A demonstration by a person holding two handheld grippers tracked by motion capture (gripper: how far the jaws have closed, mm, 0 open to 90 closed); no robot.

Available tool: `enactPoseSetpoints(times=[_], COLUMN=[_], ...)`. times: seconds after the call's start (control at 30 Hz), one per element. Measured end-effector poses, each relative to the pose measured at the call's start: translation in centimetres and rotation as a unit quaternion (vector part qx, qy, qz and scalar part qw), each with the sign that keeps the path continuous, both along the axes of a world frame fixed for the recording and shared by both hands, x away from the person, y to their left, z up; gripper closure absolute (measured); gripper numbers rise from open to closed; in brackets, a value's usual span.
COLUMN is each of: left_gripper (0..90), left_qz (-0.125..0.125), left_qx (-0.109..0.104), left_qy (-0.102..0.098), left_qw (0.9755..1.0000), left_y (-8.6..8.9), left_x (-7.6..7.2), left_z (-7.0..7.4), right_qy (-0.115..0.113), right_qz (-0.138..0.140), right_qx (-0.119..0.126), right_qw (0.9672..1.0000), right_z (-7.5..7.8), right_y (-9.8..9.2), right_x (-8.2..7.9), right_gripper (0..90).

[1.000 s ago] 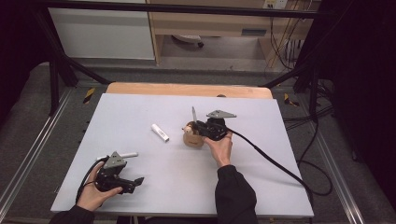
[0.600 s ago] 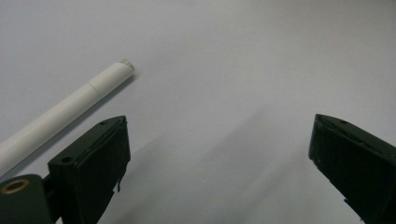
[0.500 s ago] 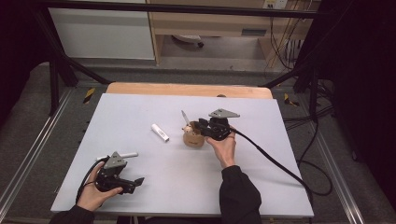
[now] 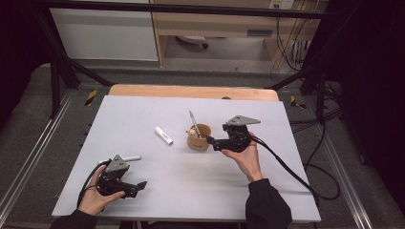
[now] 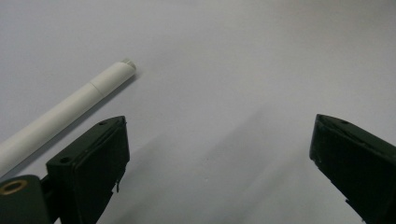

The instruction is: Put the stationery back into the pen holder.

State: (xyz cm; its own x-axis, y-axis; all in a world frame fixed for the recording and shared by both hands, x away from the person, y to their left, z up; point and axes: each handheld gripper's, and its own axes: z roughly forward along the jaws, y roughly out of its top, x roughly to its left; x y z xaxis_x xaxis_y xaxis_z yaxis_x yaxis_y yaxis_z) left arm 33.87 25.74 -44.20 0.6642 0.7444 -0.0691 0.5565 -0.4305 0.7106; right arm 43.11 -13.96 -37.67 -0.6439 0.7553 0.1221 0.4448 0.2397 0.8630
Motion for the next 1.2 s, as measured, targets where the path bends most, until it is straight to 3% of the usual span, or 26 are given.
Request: enactPoseSetpoints(times=[0.1,0.23,0.37,0.53,1.2], left_gripper=[4.6,3.5,3.1,2.7,7.1], left_qz=[0.0,-0.002,-0.003,-0.001,0.002], left_qx=[-0.001,0.0,0.001,0.001,0.004], left_qy=[0.001,0.0,-0.001,-0.004,-0.002], left_qw=[1.0,1.0,1.0,1.0,1.0], left_y=[0.0,0.1,0.2,0.4,1.9], left_x=[0.0,0.1,0.1,0.1,1.0], left_z=[0.0,0.1,0.1,0.2,1.4], right_qy=[0.01,0.028,0.037,0.044,0.068], right_qz=[0.002,0.002,0.01,0.015,0.005], right_qx=[0.002,-0.021,-0.043,-0.053,-0.039], right_qw=[0.9999,0.9994,0.9983,0.9975,0.9969], right_z=[-0.1,-0.7,-1.6,-2.8,-6.1], right_y=[-0.8,-1.7,-2.5,-3.6,-8.5], right_x=[-0.7,-1.4,-2.2,-3.1,-5.5], right_gripper=[8.4,2.0,0.7,0.6,0.6])
